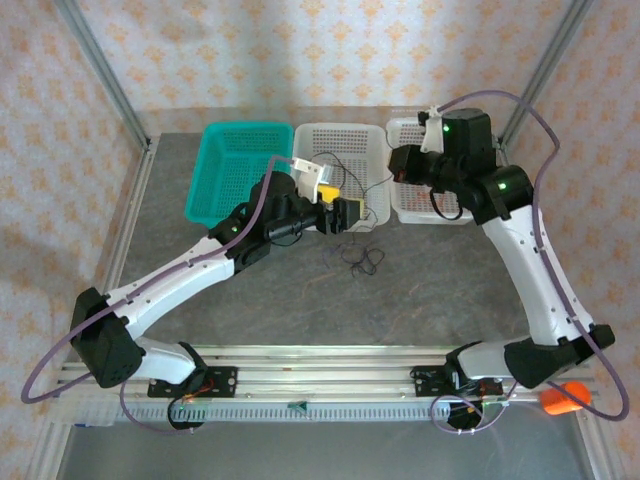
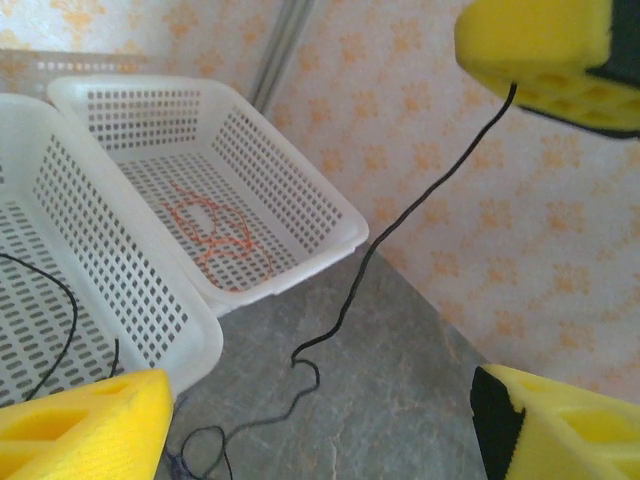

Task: Untangle the cables

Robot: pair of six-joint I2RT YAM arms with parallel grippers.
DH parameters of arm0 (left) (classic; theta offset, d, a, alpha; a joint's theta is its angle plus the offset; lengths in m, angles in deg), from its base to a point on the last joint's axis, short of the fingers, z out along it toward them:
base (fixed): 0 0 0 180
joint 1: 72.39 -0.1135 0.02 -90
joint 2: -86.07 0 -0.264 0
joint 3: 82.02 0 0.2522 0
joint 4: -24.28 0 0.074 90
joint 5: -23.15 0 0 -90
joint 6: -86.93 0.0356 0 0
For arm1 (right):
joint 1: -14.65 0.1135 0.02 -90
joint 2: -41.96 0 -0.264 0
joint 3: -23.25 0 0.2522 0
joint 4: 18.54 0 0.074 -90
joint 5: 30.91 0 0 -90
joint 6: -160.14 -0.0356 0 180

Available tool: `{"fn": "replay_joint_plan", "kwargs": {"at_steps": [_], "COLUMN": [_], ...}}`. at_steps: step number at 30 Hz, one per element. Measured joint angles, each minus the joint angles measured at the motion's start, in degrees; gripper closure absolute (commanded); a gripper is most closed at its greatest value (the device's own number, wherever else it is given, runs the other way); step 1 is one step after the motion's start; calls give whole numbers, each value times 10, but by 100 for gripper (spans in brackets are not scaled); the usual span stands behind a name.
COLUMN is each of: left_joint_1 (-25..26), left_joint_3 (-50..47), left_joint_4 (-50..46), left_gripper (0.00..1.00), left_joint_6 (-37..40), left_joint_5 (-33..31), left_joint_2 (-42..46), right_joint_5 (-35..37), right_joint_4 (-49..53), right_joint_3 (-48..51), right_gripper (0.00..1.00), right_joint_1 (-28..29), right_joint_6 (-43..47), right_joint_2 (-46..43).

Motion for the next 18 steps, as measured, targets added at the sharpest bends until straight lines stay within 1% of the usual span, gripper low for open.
{"fn": "replay_joint_plan", "kwargs": {"at_steps": [9,11,14,18], "left_joint_1": [0,0,0,0], "left_joint_3": [18,23,25,26], "left_joint_4": [-28,-28,-26,-22], "left_gripper": [20,22,32,51], "left_joint_6": [25,25,22,15], "left_joint_5": [31,41,55,72], "left_joint_2": [-1,-5,-13,-29], "right_joint_5": [-109,-123,-141,-153], "right_joint_4": [23,25,25,26], "right_joint_3": [-30,-30,-29,-29], "right_gripper": [100,100,100,100], "right_joint_1": [0,0,0,0], "right_joint_6": [25,26,28,31], "right_joint_2": [9,10,11,11]}}
